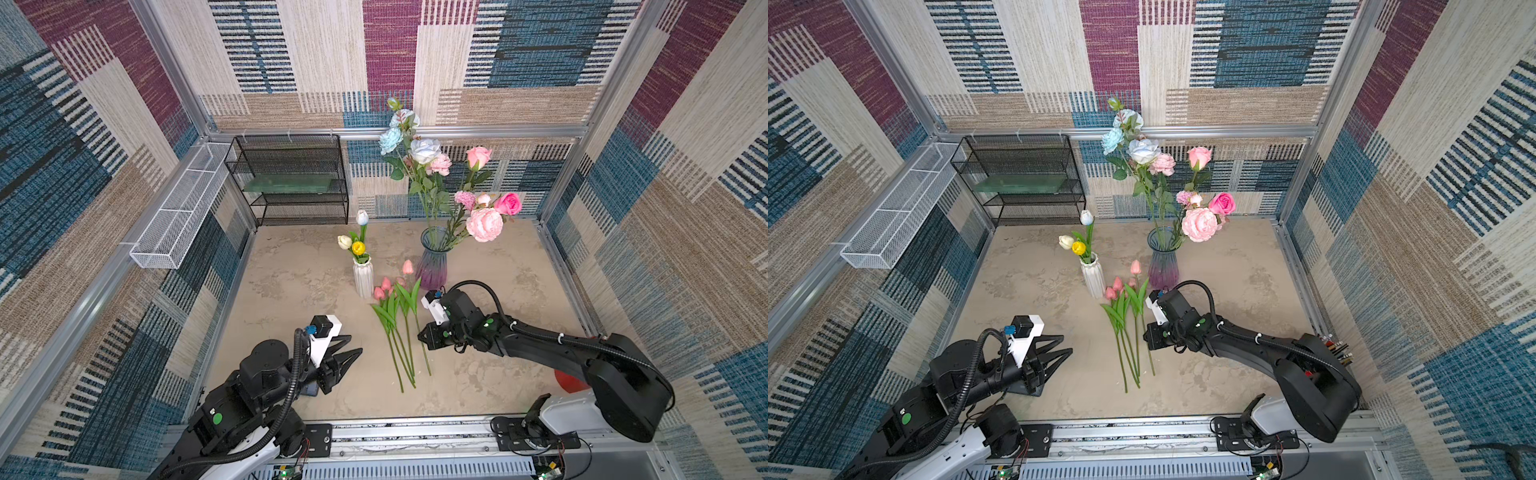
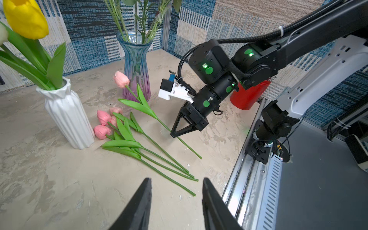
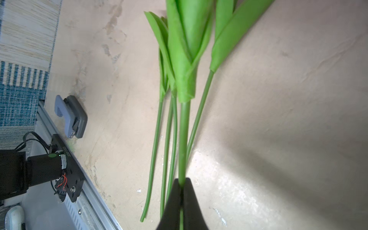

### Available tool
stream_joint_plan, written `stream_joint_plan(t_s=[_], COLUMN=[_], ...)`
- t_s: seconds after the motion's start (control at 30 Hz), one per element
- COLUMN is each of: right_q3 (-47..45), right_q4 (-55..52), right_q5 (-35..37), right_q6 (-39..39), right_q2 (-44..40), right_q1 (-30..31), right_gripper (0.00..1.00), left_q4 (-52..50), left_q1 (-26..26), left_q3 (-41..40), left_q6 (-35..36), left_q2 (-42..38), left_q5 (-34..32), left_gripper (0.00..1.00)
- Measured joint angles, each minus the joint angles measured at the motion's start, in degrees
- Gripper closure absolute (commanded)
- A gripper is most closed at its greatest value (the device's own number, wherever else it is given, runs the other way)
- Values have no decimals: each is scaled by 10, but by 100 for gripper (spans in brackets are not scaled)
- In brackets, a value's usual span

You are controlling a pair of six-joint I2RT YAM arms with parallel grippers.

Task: Pick out pink flowers from the vase
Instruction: Place the flower at the center of the board.

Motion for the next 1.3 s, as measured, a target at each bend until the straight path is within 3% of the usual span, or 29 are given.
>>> stream_joint_plan(t_s=[0.4, 0.8, 1.3], right_q3=[56, 40, 38], right_q4=[9, 11, 13], right_q5=[-24, -25, 1], right_q6=[21, 42, 59], right_q2=[127, 118, 108], right_q1=[-12, -2, 27], right_gripper=[92, 91, 81], left_q4=[0, 0, 0], left_q1=[0, 0, 0], left_q3=[-3, -3, -3], left_q6=[18, 22, 22], left_q2=[-10, -23, -28], left_q5=[-2, -2, -2], left_gripper=[56, 56, 56])
